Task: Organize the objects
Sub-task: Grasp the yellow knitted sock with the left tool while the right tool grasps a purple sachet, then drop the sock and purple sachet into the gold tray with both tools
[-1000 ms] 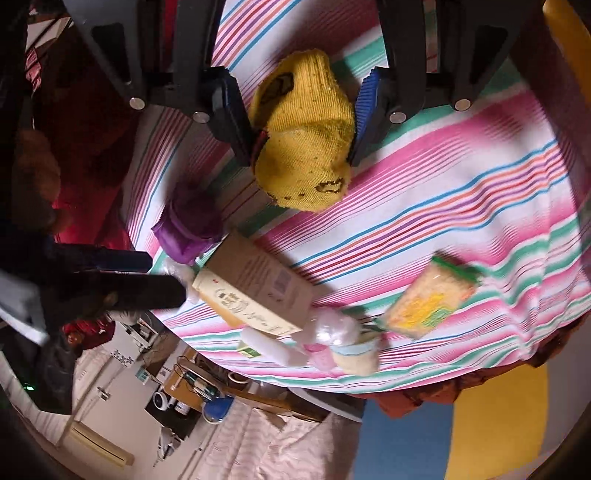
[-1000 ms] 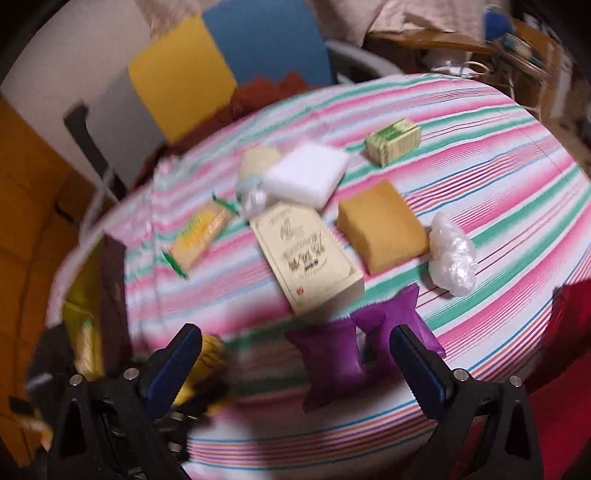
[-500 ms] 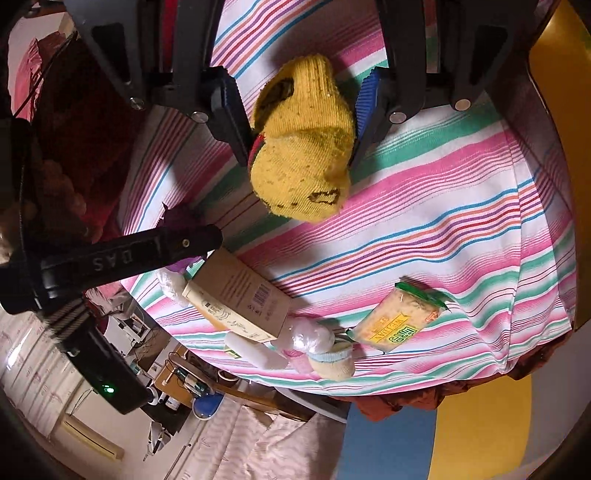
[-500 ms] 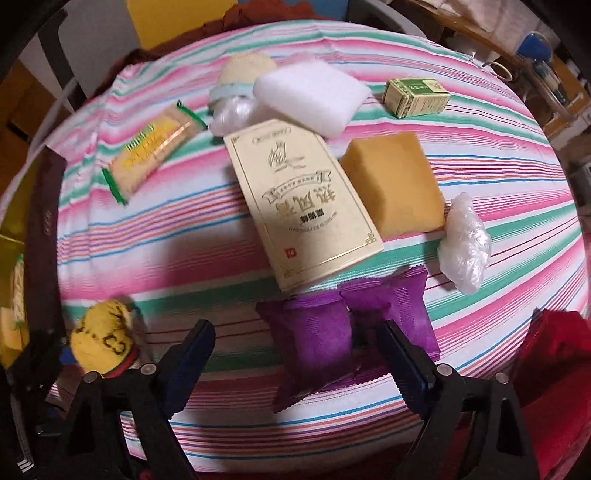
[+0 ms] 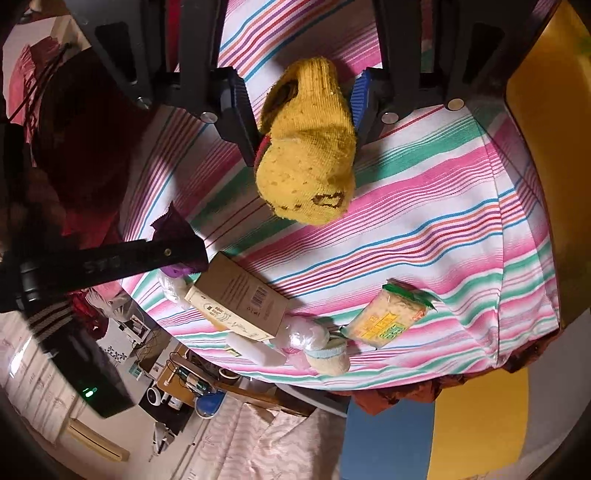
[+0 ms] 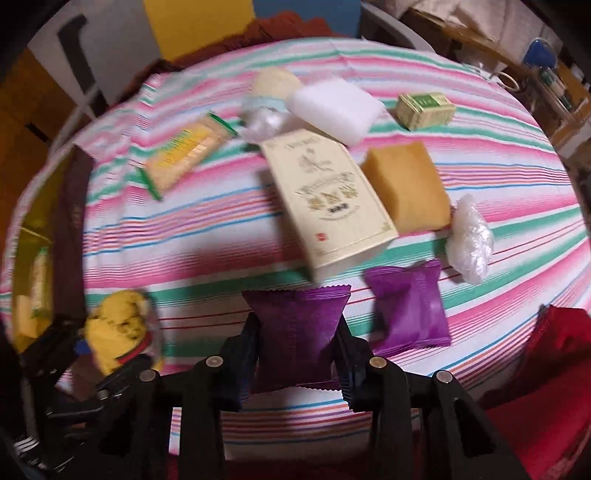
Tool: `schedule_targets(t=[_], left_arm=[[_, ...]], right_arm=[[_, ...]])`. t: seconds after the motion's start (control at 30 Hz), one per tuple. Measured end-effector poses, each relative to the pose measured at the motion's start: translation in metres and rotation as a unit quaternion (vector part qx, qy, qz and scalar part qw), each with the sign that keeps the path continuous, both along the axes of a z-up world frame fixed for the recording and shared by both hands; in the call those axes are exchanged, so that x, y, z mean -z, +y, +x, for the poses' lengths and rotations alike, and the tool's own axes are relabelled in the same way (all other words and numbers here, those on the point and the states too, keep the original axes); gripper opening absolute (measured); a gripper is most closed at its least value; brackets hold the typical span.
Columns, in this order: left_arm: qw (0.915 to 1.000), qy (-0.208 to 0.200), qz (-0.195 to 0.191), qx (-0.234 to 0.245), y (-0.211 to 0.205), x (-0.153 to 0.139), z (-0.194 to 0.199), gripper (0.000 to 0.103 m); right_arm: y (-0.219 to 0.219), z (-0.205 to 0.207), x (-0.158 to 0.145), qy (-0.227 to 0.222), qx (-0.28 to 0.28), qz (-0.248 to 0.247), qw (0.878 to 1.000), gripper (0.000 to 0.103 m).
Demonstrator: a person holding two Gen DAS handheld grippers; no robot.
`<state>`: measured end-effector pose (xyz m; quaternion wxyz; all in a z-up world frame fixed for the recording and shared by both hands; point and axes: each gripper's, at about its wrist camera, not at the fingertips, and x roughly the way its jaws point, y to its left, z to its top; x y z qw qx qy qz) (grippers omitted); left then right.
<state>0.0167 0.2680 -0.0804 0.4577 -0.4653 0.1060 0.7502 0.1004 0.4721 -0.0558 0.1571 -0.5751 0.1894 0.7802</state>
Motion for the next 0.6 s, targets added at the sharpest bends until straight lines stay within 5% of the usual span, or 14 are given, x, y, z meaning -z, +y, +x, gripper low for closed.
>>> schedule_targets(t=[0.33, 0.6], left_arm=[[0.9982, 0.021, 0.049, -0.029, -0.037, -0.039, 0.001, 0.042], [0.9828, 0.056, 0.084, -0.155, -0.117, -0.083, -0.034, 0.042]], right_arm=[[-0.051, -0.016, -0.045, 0.115, -0.042, -0.019, 0.992, 0.038], [-0.114, -0.061, -0.065, 0.175, -0.121, -0.052, 0.976, 0.038]])
